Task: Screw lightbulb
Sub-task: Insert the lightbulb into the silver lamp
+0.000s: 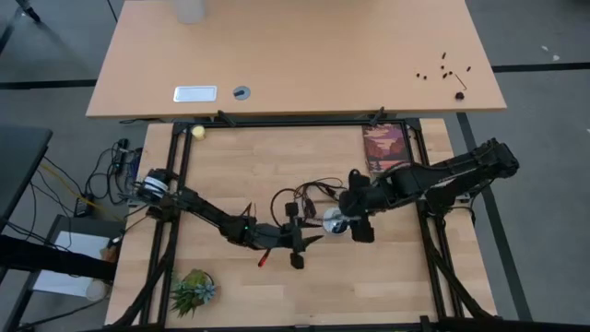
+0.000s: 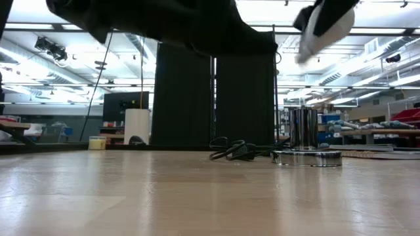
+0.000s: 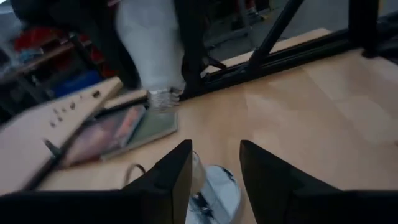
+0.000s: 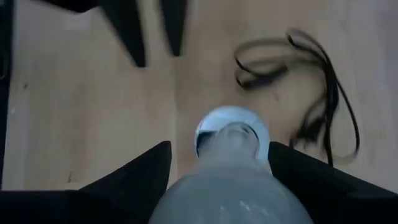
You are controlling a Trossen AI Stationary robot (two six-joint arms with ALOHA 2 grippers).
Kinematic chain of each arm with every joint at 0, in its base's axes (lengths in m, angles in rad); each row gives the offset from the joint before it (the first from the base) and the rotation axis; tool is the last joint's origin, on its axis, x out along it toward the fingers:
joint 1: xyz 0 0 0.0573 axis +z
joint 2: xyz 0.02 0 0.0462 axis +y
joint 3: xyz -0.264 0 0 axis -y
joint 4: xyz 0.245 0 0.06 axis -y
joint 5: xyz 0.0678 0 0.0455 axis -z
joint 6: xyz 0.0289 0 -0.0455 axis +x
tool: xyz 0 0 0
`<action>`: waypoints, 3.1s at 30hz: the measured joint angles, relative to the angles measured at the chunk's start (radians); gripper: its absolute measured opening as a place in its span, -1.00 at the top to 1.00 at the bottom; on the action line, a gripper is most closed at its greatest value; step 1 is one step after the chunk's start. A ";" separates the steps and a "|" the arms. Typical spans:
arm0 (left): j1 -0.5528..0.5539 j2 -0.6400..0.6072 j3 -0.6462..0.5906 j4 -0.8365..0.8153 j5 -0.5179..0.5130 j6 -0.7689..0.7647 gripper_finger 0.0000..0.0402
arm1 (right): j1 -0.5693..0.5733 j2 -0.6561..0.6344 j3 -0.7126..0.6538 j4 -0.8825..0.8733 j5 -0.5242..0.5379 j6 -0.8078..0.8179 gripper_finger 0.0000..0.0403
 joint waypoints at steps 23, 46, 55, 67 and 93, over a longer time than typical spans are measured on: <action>0.067 0.167 0.033 -0.001 0.004 -0.320 0.29 | -0.130 0.080 -0.077 0.195 -0.025 -0.044 -0.30; 0.075 0.254 0.041 0.088 0.011 -0.418 0.25 | -0.115 0.082 -0.251 0.468 -0.028 0.000 -0.38; 0.074 0.254 0.041 0.089 0.016 -0.418 0.26 | -0.098 0.081 -0.330 0.544 -0.024 0.062 -0.43; 0.074 0.254 0.041 0.096 0.015 -0.413 0.26 | -0.098 0.027 -0.328 0.509 -0.018 0.054 -0.43; 0.076 0.253 0.059 0.292 0.003 -0.196 0.26 | -0.066 -0.073 -0.329 0.412 0.008 0.119 -0.62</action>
